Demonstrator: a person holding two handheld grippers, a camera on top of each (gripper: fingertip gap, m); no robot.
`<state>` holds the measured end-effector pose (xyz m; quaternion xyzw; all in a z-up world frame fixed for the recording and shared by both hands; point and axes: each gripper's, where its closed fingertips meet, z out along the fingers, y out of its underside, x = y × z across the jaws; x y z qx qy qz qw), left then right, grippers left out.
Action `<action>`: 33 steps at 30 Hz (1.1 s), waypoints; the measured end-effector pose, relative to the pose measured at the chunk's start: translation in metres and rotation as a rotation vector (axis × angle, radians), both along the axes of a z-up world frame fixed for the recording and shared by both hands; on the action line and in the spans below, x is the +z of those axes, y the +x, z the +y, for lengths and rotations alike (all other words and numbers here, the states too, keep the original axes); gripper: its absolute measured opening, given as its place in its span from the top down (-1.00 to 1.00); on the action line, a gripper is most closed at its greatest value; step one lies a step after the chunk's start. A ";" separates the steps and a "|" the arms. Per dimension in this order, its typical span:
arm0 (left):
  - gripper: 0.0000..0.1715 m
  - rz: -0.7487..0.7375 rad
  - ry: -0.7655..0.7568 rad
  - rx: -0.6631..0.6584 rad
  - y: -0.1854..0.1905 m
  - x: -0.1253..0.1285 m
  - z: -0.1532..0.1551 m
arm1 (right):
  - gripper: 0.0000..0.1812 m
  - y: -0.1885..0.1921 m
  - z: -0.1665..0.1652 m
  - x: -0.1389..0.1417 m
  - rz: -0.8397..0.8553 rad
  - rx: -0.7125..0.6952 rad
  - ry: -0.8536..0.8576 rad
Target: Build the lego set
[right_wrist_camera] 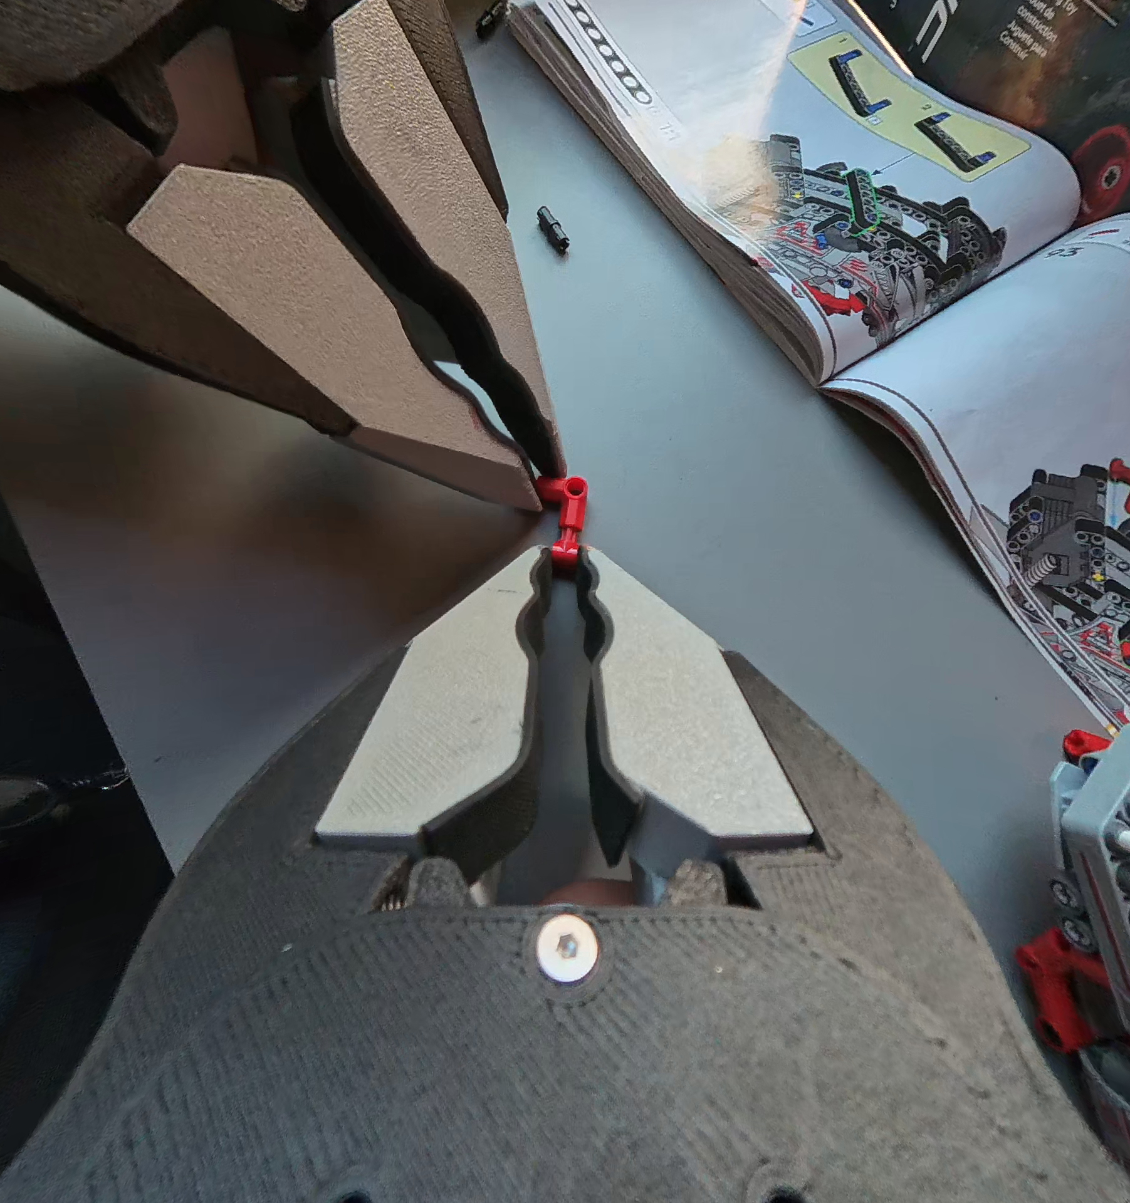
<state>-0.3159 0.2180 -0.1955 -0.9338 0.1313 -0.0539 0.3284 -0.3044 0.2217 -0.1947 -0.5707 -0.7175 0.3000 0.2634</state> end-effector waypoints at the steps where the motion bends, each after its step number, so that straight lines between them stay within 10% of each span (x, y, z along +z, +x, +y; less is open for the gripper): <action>1: 0.94 -0.018 -0.004 0.008 0.000 0.000 0.000 | 0.96 0.000 0.000 0.000 0.003 0.004 0.009; 33: 0.84 -0.216 -0.027 -0.068 0.004 0.005 -0.006 | 0.96 -0.006 0.000 0.000 0.004 0.141 -0.032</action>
